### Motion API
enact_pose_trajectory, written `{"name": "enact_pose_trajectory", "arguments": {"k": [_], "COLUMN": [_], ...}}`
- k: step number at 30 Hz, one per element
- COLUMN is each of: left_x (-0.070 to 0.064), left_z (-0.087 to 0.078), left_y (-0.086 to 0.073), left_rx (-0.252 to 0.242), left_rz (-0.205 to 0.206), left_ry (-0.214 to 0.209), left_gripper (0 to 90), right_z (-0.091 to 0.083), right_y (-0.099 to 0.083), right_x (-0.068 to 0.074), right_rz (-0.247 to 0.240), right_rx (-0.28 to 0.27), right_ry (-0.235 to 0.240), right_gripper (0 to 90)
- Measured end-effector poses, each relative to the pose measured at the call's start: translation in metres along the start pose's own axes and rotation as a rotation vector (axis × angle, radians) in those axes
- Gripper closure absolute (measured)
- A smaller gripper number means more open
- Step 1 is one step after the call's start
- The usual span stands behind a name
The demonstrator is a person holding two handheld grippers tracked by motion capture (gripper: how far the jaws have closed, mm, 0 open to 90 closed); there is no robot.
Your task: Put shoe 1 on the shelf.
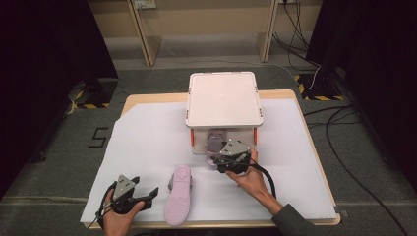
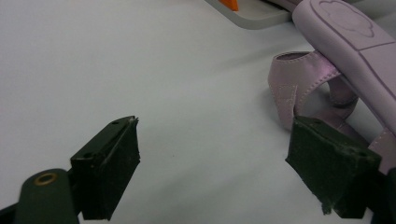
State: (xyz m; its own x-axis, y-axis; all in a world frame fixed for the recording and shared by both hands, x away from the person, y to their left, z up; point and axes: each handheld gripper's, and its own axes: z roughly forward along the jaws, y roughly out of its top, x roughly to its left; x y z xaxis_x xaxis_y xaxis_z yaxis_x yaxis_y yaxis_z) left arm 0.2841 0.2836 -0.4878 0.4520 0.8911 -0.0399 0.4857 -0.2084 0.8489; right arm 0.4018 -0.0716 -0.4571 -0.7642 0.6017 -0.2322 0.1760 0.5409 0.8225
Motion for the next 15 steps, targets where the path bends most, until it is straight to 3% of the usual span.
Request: {"name": "enact_pose_trajectory", "arguments": {"k": [3, 6, 15], "left_x": [0.000, 0.000, -0.001], "left_z": [0.000, 0.000, 0.000], "left_y": [0.000, 0.000, 0.000], "left_rx": [0.000, -0.001, -0.001], "left_rz": [0.003, 0.004, 0.006], "left_ry": [-0.002, -0.002, -0.001], "left_gripper": [16.3, 16.3, 16.3], "right_z": [0.004, 0.003, -0.004], "right_y": [-0.003, -0.004, -0.012], "right_x": [0.002, 0.001, -0.020], "right_rz": [-0.020, -0.011, 0.095], "right_rx": [0.025, 0.032, 0.076], "right_ry": [-0.031, -0.050, -0.052], "right_gripper": [36.1, 36.9, 42.7]}}
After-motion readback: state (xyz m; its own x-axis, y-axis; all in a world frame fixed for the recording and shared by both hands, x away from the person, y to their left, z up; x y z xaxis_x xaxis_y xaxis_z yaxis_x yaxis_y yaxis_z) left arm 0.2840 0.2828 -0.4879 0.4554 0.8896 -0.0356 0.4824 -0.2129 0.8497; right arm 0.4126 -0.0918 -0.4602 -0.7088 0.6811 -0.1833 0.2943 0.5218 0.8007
